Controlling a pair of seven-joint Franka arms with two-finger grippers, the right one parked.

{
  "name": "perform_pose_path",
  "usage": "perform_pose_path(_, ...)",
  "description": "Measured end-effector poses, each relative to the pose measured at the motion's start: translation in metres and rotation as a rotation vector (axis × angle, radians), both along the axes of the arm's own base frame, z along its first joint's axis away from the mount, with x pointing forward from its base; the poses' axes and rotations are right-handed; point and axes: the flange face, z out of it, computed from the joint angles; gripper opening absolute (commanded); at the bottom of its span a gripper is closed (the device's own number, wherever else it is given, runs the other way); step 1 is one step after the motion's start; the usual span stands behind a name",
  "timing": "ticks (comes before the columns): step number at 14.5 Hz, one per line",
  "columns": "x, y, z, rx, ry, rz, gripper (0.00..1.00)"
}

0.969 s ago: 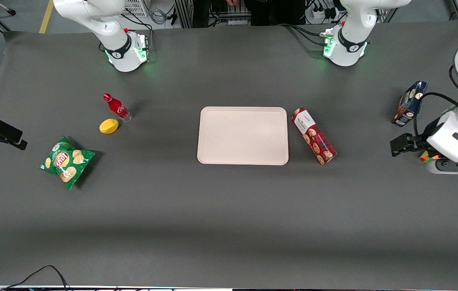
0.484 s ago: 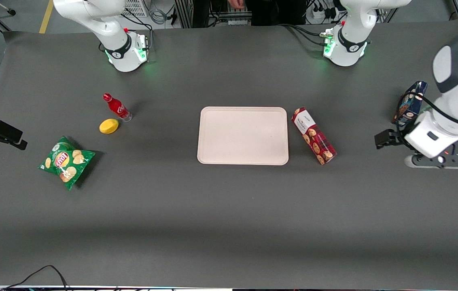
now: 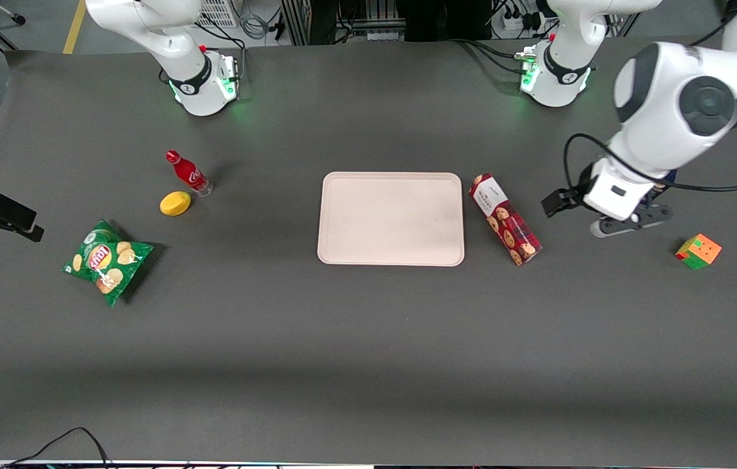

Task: Place red cookie box on tray
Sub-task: 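Move the open left gripper over the red tartan cookie box and lower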

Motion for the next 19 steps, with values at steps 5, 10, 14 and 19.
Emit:
perform_pose_path(5,-0.021,-0.005,-0.039,-0.072,0.046,0.184,1.00)
perform_pose_path(10,-0.045,-0.020,-0.096,-0.077,0.004,0.225,1.00)
perform_pose_path(14,-0.050,-0.026,-0.126,-0.072,0.037,0.220,1.00)
perform_pose_path(19,-0.049,-0.028,-0.160,-0.073,0.070,0.225,1.00)
